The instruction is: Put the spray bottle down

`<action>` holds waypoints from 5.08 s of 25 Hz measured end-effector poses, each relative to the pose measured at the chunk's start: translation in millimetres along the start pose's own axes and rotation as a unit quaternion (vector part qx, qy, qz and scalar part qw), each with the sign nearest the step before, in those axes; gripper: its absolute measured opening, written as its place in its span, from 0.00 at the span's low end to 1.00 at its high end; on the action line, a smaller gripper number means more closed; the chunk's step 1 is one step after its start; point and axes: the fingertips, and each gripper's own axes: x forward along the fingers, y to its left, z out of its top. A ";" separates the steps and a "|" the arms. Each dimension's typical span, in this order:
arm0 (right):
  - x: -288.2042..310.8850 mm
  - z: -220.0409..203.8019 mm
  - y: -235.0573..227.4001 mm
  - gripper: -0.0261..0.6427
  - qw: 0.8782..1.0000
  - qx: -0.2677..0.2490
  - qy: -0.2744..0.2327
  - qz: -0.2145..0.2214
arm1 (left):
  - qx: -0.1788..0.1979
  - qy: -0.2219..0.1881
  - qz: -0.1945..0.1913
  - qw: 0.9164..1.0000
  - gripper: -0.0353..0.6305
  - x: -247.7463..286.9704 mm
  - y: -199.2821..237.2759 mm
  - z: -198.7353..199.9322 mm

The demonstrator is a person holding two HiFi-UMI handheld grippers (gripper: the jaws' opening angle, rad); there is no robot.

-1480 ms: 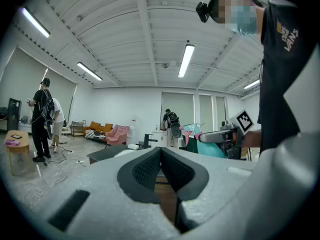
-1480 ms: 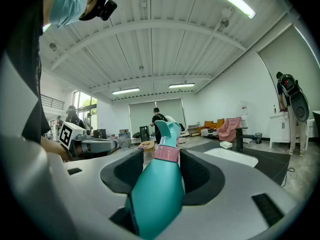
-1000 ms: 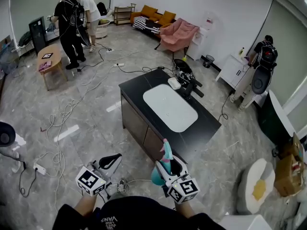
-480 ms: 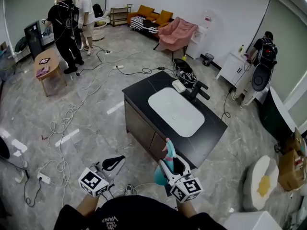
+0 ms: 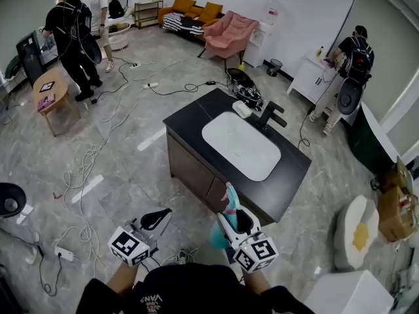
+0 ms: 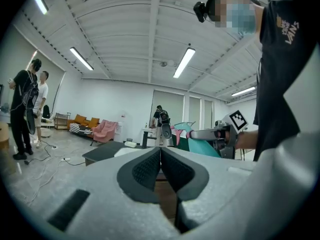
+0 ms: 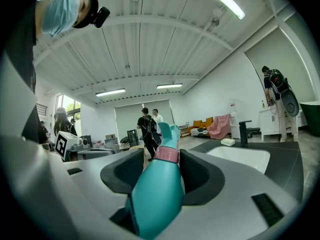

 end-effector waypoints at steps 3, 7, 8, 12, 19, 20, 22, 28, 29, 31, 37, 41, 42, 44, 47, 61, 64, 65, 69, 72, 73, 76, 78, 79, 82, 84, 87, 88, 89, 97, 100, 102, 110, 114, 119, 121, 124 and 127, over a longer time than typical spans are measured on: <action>8.1 -0.1 -7.0 0.38 1.000 -0.001 0.004 -0.008 | -0.005 0.002 -0.010 1.000 0.08 7.5 5.9 -4.0; 30.0 2.5 -19.4 0.38 1.000 -0.002 0.005 -0.006 | -0.016 0.006 -0.001 1.000 0.08 15.3 24.7 -7.0; 37.6 4.4 -22.0 0.38 1.000 -0.002 0.004 -0.003 | -0.017 0.007 0.003 1.000 0.08 17.5 31.7 -6.2; 68.7 12.3 -38.4 0.38 1.000 -0.005 0.006 0.012 | -0.012 0.008 0.014 1.000 0.08 36.2 59.6 -0.3; 134.9 24.9 -94.1 0.38 0.999 -0.007 0.011 0.030 | -0.001 0.015 0.024 1.000 0.08 95.9 108.4 14.6; 145.8 27.4 -102.4 0.38 0.999 -0.008 0.011 0.034 | 0.003 0.014 0.026 1.000 0.08 105.0 116.9 18.2; 167.7 32.5 -118.6 0.38 0.999 -0.011 0.011 0.042 | 0.005 0.012 0.036 0.999 0.08 122.5 135.3 24.8; 224.3 45.6 -167.4 0.38 0.997 -0.020 0.013 0.067 | 0.002 0.012 0.066 0.998 0.08 173.1 173.7 35.1; 232.5 47.0 -173.5 0.38 0.997 -0.023 0.013 0.071 | 0.001 0.012 0.071 0.997 0.08 178.7 178.1 35.3; 248.2 48.4 -183.1 0.38 0.996 -0.029 0.014 0.079 | -0.001 0.014 0.082 0.997 0.08 185.8 187.2 33.8; 288.5 51.0 -204.5 0.38 0.995 -0.045 0.016 0.090 | -0.009 0.021 0.103 0.994 0.08 196.9 215.6 29.9; 315.4 51.0 -217.2 0.38 0.996 -0.044 0.018 0.075 | -0.018 0.025 0.099 0.995 0.08 210.3 244.5 27.6; 322.3 51.3 -219.8 0.38 0.996 -0.045 0.017 0.072 | -0.018 0.025 0.096 0.995 0.08 215.1 251.8 28.2; 337.4 52.6 -225.3 0.38 0.997 -0.050 0.015 0.065 | -0.016 0.024 0.084 0.996 0.08 226.6 266.9 29.5; 363.1 54.5 -236.3 0.38 0.996 -0.064 0.009 0.053 | -0.009 0.024 0.055 0.998 0.08 246.3 291.0 31.8; 499.4 52.1 -297.9 0.38 0.996 -0.085 0.006 -0.035 | -0.020 0.045 -0.015 0.999 0.08 300.4 416.2 37.0; 521.0 48.1 -316.2 0.38 0.995 -0.088 0.011 -0.053 | -0.029 0.054 -0.015 0.998 0.08 303.3 434.7 32.5; 528.1 45.9 -321.3 0.38 0.994 -0.090 0.012 -0.058 | -0.031 0.057 -0.013 0.998 0.08 302.9 441.0 30.5; 555.5 37.3 -343.8 0.38 0.992 -0.097 0.019 -0.078 | -0.035 0.065 -0.015 0.997 0.08 302.9 459.8 24.0; 577.4 31.4 -360.3 0.38 0.991 -0.099 0.022 -0.089 | -0.039 0.071 -0.016 0.997 0.08 304.9 470.8 18.9; 584.4 29.6 -365.3 0.38 0.991 -0.100 0.023 -0.091 | -0.042 0.073 -0.014 0.996 0.08 305.6 473.9 17.6; 603.6 28.1 -379.8 0.38 0.989 -0.107 0.024 -0.102 | -0.046 0.079 -0.013 0.996 0.08 308.1 482.7 14.3; 614.5 28.9 -389.9 0.38 0.987 -0.113 0.020 -0.111 | -0.049 0.082 -0.012 0.995 0.08 310.2 487.7 11.7; 619.5 29.0 -394.6 0.38 0.987 -0.114 0.018 -0.114 | -0.051 0.083 -0.012 0.995 0.08 311.2 489.6 10.2; 631.0 27.9 -404.7 0.38 0.985 -0.123 0.015 -0.121 | -0.056 0.091 -0.012 0.994 0.08 313.7 492.5 4.4; 634.5 26.7 -408.6 0.38 0.983 -0.133 0.012 -0.126 | -0.057 0.096 -0.015 0.994 0.08 316.1 492.8 0.8; 637.7 24.9 -411.3 0.38 0.982 -0.141 0.002 -0.126 | -0.055 0.101 -0.021 0.993 0.08 320.3 493.6 -1.7; 638.7 23.9 -411.4 0.38 0.982 -0.142 0.000 -0.123 | -0.055 0.103 -0.022 0.993 0.08 321.7 493.5 -1.6; 639.5 22.6 -411.2 0.38 0.983 -0.142 0.000 -0.120 | -0.055 0.105 -0.025 0.993 0.08 322.8 492.8 -1.4; 636.5 18.6 -404.6 0.38 0.981 -0.165 -0.008 -0.105 | -0.052 0.116 -0.039 0.991 0.08 333.9 488.1 -3.5; 627.2 17.3 -403.1 0.39 0.980 -0.165 -0.010 -0.108 | -0.053 0.118 -0.044 0.991 0.08 338.2 485.3 -5.3; 618.4 16.3 -402.0 0.39 0.980 -0.164 -0.011 -0.113 | -0.056 0.118 -0.048 0.990 0.08 340.0 483.8 -6.5; 594.5 0.7 -398.0 0.41 0.977 -0.171 -0.009 -0.130 | -0.056 0.113 -0.055 0.990 0.08 343.6 477.5 -5.1; 588.5 -2.0 -398.8 0.43 0.978 -0.158 -0.010 -0.139 | -0.053 0.114 -0.056 0.990 0.08 343.6 475.3 -4.7; 580.1 -8.7 -391.2 0.47 0.980 -0.136 -0.005 -0.146 | -0.051 0.114 -0.058 0.990 0.08 342.0 471.9 -2.4; 576.7 -13.4 -390.4 0.47 0.980 -0.133 0.001 -0.150 | -0.049 0.114 -0.058 0.991 0.08 341.1 470.8 -1.6; 568.9 -25.1 -394.7 0.48 0.979 -0.121 0.013 -0.161 | -0.049 0.112 -0.058 0.991 0.08 340.0 468.1 -1.4; 567.4 -29.2 -396.5 0.49 0.979 -0.122 0.020 -0.163 | -0.050 0.113 -0.056 0.991 0.08 339.4 465.8 -2.1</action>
